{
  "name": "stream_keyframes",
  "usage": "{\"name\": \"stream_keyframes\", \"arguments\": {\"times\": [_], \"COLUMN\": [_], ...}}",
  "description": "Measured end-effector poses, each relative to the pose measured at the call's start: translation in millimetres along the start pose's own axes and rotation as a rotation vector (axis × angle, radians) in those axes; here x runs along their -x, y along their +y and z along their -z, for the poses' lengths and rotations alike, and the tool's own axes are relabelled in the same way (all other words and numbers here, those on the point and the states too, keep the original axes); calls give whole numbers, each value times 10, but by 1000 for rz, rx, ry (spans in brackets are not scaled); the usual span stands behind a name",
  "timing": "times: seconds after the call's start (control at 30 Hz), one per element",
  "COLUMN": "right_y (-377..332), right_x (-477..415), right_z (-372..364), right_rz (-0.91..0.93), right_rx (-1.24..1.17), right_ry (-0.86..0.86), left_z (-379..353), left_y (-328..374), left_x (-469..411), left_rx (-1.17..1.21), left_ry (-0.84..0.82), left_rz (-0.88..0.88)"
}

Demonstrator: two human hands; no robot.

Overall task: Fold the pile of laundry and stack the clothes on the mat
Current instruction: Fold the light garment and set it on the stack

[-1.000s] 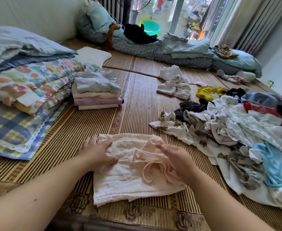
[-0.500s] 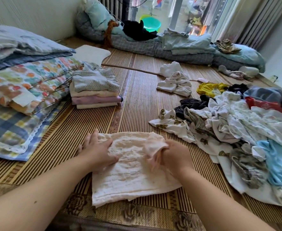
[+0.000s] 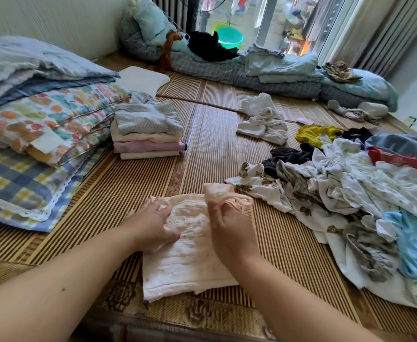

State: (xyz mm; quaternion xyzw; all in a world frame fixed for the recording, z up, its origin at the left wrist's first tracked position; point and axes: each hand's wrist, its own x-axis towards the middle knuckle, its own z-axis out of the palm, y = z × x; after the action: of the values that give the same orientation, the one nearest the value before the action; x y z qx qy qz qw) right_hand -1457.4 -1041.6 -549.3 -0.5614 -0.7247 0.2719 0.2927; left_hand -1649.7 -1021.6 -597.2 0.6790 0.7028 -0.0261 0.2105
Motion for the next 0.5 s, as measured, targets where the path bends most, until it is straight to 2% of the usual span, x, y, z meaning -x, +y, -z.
{"name": "stream_keyframes", "arguments": {"times": [0.07, 0.13, 0.23, 0.3, 0.37, 0.4, 0.47, 0.5], "right_y": [-190, -290, -277, -221, -190, -175, -104, -63], "right_x": [33, 66, 98, 95, 79, 55, -28, -104], "right_z": [-136, -313, -508, -537, -446, -367, -222, -148], "right_rz": [77, 83, -34, -76, -109, -137, -176, -177], "right_rx": [36, 189, 453, 482, 368, 219, -49, -38], "right_ry": [-60, -228, -598, -702, -665, -589, -374, -275], "left_z": [52, 109, 183, 241, 295, 318, 346, 348], "left_y": [-10, -58, -182, -234, -283, -304, -312, -298], "left_x": [46, 110, 173, 168, 118, 98, 64, 47], "left_rx": [4, 58, 369, 567, 716, 759, 715, 650], "left_ry": [-10, 1, 104, 259, 385, 401, 322, 231], "left_rz": [-31, -58, 7, 62, 100, 102, 47, -6]}}
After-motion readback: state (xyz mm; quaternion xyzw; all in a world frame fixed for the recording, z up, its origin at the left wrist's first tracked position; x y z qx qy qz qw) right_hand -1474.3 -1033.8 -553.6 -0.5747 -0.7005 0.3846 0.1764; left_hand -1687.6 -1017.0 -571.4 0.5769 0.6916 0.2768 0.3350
